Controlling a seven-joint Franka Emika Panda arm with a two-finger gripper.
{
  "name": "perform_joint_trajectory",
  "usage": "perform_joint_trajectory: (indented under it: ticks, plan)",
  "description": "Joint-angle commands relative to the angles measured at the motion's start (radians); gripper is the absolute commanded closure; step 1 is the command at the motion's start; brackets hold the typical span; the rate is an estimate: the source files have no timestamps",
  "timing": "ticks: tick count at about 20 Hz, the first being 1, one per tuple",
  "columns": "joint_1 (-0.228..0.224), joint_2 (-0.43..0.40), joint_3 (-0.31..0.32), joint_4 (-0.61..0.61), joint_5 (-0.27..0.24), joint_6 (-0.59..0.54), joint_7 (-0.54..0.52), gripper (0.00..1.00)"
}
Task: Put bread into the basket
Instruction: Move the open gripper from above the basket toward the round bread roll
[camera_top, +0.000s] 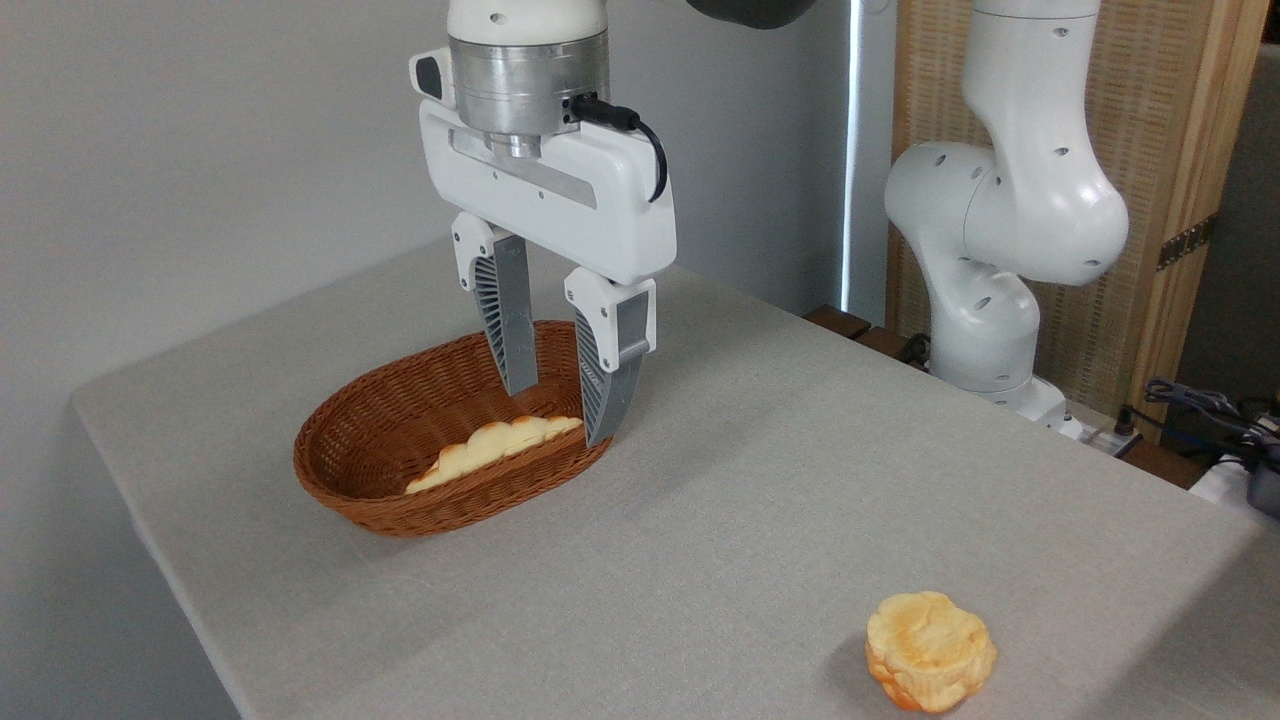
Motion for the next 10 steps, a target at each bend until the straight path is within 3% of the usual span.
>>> perform_joint_trajectory:
  ticks: [1, 10]
  plan:
    - [-0.009, 0.010, 0.049, 0.050, -0.089, -0.024, 0.017, 0.00]
    - [-0.007, 0.013, 0.057, 0.069, -0.086, -0.026, 0.022, 0.00]
